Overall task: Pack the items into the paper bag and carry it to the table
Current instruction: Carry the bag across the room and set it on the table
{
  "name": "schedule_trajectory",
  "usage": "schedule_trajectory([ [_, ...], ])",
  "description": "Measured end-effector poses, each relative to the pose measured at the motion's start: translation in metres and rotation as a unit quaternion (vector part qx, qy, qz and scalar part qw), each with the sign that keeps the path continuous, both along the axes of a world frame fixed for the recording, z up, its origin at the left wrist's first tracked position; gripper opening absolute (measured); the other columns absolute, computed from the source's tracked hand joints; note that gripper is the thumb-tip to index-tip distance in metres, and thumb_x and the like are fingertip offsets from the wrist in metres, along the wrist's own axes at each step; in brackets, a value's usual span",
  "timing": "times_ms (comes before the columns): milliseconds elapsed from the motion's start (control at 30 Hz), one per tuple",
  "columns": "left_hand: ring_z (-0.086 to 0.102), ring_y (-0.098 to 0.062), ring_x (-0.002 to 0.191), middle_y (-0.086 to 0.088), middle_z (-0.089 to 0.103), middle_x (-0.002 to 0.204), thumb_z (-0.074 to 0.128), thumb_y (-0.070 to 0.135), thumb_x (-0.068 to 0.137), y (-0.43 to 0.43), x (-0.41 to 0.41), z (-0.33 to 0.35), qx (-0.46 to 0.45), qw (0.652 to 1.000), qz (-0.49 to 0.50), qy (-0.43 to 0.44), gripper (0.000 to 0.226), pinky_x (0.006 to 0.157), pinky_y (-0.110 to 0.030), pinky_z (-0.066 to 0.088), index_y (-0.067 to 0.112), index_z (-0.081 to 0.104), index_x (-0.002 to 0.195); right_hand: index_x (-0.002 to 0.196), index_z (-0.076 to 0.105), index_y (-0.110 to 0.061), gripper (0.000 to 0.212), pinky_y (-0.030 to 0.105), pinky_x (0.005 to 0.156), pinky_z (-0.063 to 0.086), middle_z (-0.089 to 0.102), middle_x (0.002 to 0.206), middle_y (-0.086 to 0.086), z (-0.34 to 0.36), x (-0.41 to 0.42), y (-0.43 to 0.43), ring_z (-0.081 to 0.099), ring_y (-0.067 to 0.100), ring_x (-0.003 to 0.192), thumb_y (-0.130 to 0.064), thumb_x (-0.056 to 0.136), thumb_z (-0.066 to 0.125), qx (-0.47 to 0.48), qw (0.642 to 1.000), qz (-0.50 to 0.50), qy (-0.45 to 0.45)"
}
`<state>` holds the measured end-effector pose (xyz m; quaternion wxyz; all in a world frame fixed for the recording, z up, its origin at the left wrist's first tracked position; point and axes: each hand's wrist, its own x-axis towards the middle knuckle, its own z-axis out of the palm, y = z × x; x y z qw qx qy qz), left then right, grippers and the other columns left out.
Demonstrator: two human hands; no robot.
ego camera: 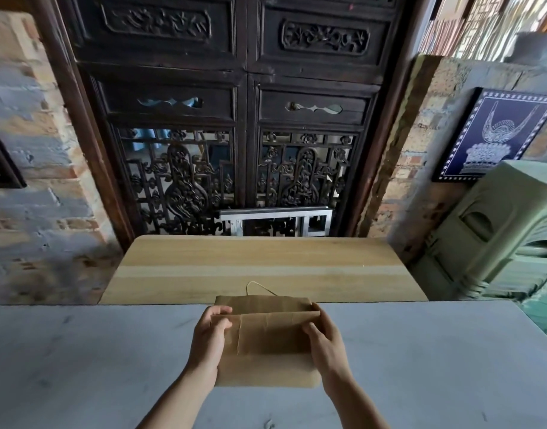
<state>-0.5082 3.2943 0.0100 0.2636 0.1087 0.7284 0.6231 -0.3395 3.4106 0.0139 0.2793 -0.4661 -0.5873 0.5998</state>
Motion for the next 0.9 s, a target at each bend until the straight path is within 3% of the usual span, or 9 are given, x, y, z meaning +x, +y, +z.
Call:
schedule_trajectory([
  [133, 0.055, -0.01, 0.078, 0.005, 0.064, 0.09, 0.055, 0.002, 0.088, 0.006, -0.006, -0.002, -0.001, 1.0, 0.004, 0.018, 0.026, 0.064, -0.024, 0.041, 0.027, 0.064, 0.086, 0.132, 0.057, -0.033, 0.045, 0.034, 0.098, 0.047, 0.066, 0.124, -0.005, -0.001, -0.01, 0.009, 0.058, 0.014, 0.114, -0.014, 0.091, 0.053, 0.005, 1.0, 0.003, -0.01],
  [267, 0.052, -0.009, 0.071, 0.006, 0.062, 0.084, 0.055, 0.002, 0.087, 0.018, -0.016, -0.001, -0.008, 1.0, 0.01, 0.018, 0.027, 0.06, -0.024, 0.039, 0.027, 0.065, 0.086, 0.134, 0.054, -0.034, 0.046, 0.036, 0.102, 0.045, 0.063, 0.126, -0.006, -0.007, -0.017, 0.024, 0.056, 0.015, 0.116, -0.014, 0.093, 0.052, 0.007, 1.0, 0.013, -0.007],
  [367, 0.053, -0.012, 0.072, 0.002, 0.064, 0.085, 0.055, 0.002, 0.084, 0.029, -0.025, -0.004, 0.0, 1.0, 0.024, 0.009, 0.027, 0.059, -0.025, 0.038, 0.027, 0.066, 0.086, 0.134, 0.054, -0.035, 0.044, 0.028, 0.096, 0.043, 0.062, 0.128, -0.01, -0.012, -0.025, 0.039, 0.055, 0.011, 0.118, -0.015, 0.094, 0.052, 0.001, 0.999, 0.036, -0.002],
  [567, 0.049, -0.012, 0.067, 0.004, 0.061, 0.081, 0.055, 0.002, 0.083, 0.07, -0.068, -0.01, -0.001, 1.0, 0.017, 0.005, 0.026, 0.058, -0.025, 0.036, 0.026, 0.066, 0.087, 0.127, 0.055, -0.042, 0.04, 0.023, 0.078, 0.046, 0.065, 0.117, -0.014, -0.021, -0.069, 0.077, 0.058, 0.003, 0.106, -0.02, 0.094, 0.051, -0.017, 1.0, 0.018, -0.001],
  [667, 0.053, -0.009, 0.075, 0.009, 0.063, 0.089, 0.055, 0.003, 0.084, 0.094, -0.101, -0.023, -0.006, 1.0, 0.011, 0.0, 0.028, 0.061, -0.025, 0.038, 0.029, 0.064, 0.085, 0.122, 0.056, -0.044, 0.038, 0.021, 0.072, 0.045, 0.064, 0.11, -0.02, -0.028, -0.101, 0.099, 0.056, -0.002, 0.101, -0.019, 0.093, 0.051, -0.022, 1.0, 0.004, -0.002],
  [767, 0.054, -0.007, 0.081, 0.011, 0.063, 0.094, 0.055, 0.005, 0.085, 0.122, -0.141, -0.033, -0.003, 1.0, -0.006, -0.008, 0.028, 0.062, -0.026, 0.039, 0.032, 0.064, 0.084, 0.121, 0.057, -0.037, 0.037, 0.022, 0.071, 0.044, 0.065, 0.105, -0.016, -0.031, -0.138, 0.124, 0.059, 0.007, 0.098, -0.015, 0.092, 0.051, 0.003, 1.0, 0.006, -0.025],
  [900, 0.052, -0.008, 0.073, 0.01, 0.062, 0.085, 0.056, 0.007, 0.083, 0.159, -0.186, -0.046, -0.014, 1.0, 0.003, -0.009, 0.027, 0.059, -0.026, 0.039, 0.032, 0.064, 0.081, 0.12, 0.054, -0.028, 0.032, 0.026, 0.068, 0.044, 0.064, 0.097, -0.007, -0.045, -0.185, 0.162, 0.058, 0.014, 0.087, -0.016, 0.091, 0.052, 0.021, 0.998, -0.004, -0.066],
])
